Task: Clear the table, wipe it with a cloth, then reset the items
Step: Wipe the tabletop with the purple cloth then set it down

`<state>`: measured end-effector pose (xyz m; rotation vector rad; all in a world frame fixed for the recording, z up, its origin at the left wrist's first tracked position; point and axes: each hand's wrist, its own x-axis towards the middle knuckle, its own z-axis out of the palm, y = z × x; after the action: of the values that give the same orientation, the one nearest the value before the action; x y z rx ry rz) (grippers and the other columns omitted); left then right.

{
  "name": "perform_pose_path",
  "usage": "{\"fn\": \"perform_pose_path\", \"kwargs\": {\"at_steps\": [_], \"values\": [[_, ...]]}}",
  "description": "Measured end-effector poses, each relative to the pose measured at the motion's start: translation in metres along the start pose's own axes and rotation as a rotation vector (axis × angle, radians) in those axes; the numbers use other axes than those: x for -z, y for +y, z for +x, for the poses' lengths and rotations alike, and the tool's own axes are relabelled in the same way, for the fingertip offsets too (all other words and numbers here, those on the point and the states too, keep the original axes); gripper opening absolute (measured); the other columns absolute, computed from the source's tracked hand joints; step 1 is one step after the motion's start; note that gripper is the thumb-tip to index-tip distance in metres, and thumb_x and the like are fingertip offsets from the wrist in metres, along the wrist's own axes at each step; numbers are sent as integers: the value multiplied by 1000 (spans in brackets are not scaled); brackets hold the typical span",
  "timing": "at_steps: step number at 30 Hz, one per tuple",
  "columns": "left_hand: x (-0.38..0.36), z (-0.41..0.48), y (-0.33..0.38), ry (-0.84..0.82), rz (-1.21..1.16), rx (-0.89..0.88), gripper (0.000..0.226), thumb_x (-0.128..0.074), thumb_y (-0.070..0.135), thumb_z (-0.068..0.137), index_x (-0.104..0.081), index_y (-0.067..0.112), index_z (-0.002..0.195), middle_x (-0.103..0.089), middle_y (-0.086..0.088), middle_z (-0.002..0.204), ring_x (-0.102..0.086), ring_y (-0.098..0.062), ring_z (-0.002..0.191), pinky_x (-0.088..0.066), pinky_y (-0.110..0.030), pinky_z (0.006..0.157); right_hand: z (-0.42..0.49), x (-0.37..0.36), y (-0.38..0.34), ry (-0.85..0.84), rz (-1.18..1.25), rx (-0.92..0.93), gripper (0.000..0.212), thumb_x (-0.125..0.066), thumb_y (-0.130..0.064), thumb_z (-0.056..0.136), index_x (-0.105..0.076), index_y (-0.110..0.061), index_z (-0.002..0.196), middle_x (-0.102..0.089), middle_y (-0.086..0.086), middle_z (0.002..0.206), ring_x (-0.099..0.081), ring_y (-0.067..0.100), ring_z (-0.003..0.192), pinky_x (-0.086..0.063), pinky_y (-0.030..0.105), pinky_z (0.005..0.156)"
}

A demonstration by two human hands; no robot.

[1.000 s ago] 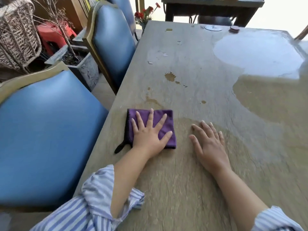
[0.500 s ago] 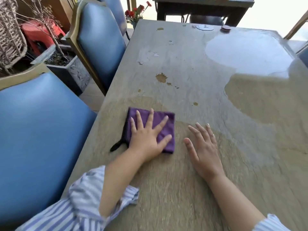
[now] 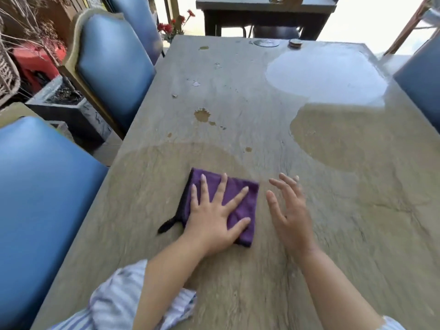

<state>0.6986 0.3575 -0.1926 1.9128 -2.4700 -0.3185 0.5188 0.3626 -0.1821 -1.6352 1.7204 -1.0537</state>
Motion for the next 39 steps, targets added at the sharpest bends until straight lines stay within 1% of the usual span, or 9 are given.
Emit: {"fn": "perform_pose_path", "kwargs": {"at_steps": [3,6,10,16,19,24,29,33,39], "values": [[2,-14,-19,18,32,28,67,6,85,69,19,64,131,21,6,156,20,-42,141,11,-55,113,7,56,42,-90,-355,-27,40,-46,-40,93,-52,-26,130,-36,3,149,-12,19,145,-13,42,116],[11,43,-28,29,15,273,69,-11,79,78,8,56,140,15,0,158,16,-46,141,10,-57,112,4,79,64,-166,-568,-24,56,-24,-57,87,-40,-37,137,-28,-2,153,-10,20,145,-3,41,117],[17,128,22,3,-72,386,67,-22,68,88,0,44,147,13,-9,159,18,-53,137,11,-65,110,5,72,65,-137,-557,-5,65,-13,-63,82,-40,-38,136,-28,-3,152,-13,16,144,0,40,117],[-12,35,92,-6,27,-58,68,-3,79,73,17,60,135,26,8,155,26,-44,138,15,-57,111,5,75,66,-46,-416,2,70,-18,-62,81,-47,-26,133,-38,-2,146,-20,16,142,-5,38,116],[-8,5,43,44,31,106,73,4,88,63,18,64,131,22,13,155,18,-41,142,11,-51,114,5,76,66,-56,-357,4,71,-18,-64,80,-45,-26,133,-37,-3,146,-16,16,143,-2,38,117],[5,68,44,15,-23,434,67,-20,73,85,3,50,144,15,-2,159,17,-50,138,9,-62,112,5,80,67,-44,-224,37,63,-25,-56,85,-48,-20,131,-44,-2,140,-24,18,140,-11,36,116],[-13,29,121,-33,-25,154,63,-21,71,87,5,55,142,19,3,158,23,-48,138,15,-62,109,-16,105,63,45,155,-118,46,-38,-27,83,-60,-7,118,-56,5,120,-48,19,121,-29,14,96],[-25,-61,140,-91,-13,60,64,-16,76,82,11,59,138,25,8,155,27,-44,138,15,-61,110,-102,125,69,-3,31,-90,31,-49,-12,93,-57,-9,122,-50,9,133,-36,20,133,-24,25,112],[-37,-200,163,-197,-32,-24,76,1,80,64,20,59,135,38,10,148,37,-41,133,20,-59,108,-251,143,70,-74,-342,-15,54,-30,-45,89,-47,-22,135,-37,-1,148,-16,18,145,1,33,116]]}}
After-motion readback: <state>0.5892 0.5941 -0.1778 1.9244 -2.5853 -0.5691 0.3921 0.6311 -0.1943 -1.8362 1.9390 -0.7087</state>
